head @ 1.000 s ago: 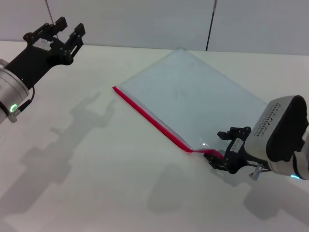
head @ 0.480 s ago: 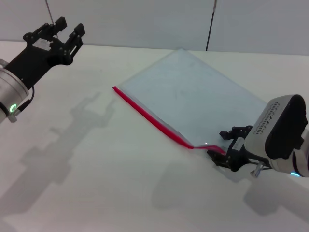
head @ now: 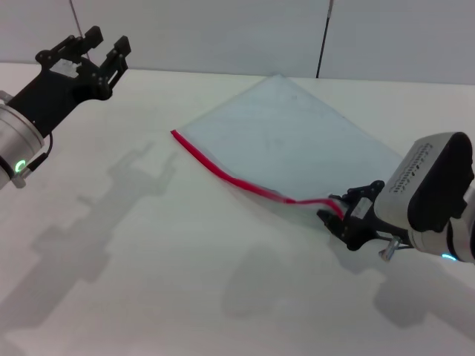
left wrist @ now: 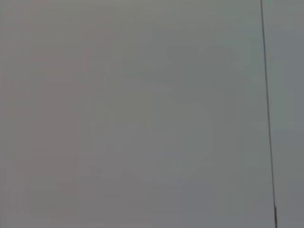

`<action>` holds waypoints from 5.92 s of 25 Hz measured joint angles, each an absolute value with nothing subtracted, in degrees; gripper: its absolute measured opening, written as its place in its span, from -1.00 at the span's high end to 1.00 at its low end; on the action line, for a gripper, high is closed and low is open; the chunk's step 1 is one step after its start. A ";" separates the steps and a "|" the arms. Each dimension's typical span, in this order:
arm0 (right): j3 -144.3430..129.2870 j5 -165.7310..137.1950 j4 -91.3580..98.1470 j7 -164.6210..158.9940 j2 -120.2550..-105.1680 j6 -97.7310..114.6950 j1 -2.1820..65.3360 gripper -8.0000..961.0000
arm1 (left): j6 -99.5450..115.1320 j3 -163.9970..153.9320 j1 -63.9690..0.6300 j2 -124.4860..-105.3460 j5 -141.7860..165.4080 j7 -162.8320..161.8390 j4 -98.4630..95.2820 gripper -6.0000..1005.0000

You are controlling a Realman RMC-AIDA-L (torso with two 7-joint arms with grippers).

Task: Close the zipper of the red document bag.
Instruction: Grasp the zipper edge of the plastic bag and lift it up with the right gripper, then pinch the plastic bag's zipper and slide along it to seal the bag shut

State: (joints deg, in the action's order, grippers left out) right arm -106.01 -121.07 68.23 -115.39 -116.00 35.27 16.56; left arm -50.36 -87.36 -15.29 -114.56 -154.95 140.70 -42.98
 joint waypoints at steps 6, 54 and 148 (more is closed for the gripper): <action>-105.10 -121.02 71.02 -116.24 -115.95 36.29 15.85 0.51 | -50.52 -87.36 -15.54 -113.92 -148.42 135.98 -44.02 0.04; -100.12 -116.58 87.06 -115.94 -115.87 47.27 12.05 0.87 | -71.77 -75.32 -25.48 -111.84 -99.52 131.20 -52.28 0.04; -100.69 -116.54 93.31 -114.46 -116.02 50.83 10.90 0.88 | -83.04 -66.62 -31.94 -113.64 -100.64 148.68 -29.81 0.48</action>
